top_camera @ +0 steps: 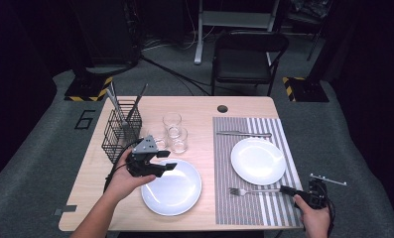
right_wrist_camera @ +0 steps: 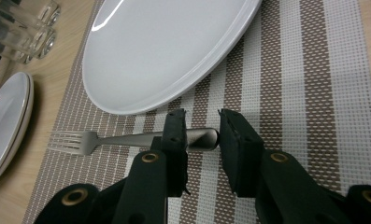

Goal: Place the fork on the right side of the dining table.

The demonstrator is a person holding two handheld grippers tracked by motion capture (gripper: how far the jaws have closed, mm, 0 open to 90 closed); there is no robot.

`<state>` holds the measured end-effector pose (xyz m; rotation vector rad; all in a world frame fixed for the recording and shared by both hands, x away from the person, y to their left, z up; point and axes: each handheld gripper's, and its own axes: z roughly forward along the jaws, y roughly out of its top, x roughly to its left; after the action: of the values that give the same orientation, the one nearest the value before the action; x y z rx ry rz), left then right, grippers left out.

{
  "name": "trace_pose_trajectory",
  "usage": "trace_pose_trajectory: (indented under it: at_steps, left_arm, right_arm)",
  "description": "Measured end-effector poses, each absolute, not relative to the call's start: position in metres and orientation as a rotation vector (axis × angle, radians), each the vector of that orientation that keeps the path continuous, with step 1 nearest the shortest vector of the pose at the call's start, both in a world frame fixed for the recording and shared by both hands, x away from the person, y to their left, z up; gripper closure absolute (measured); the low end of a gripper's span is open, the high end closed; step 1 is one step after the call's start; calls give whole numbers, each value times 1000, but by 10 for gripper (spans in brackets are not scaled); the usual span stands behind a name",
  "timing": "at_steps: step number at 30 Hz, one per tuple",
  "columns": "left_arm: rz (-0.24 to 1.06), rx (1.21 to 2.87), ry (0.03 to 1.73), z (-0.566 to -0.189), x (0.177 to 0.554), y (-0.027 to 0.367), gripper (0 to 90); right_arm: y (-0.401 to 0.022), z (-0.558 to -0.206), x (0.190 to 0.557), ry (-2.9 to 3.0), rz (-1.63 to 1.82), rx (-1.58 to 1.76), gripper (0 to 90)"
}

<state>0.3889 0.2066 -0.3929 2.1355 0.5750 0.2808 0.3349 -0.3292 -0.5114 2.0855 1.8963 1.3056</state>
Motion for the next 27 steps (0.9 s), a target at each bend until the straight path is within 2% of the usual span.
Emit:
trace_pose_trajectory:
  at_steps: [17,27]
  left_arm:
    - [274,2124,593,-394,390,209,478]
    - [279,2117,618,-395,392,213,478]
  right_arm:
    - [-330,-509,333,1878,1279,2065,706]
    - [-314,-493,330,1922,1290,1969,686]
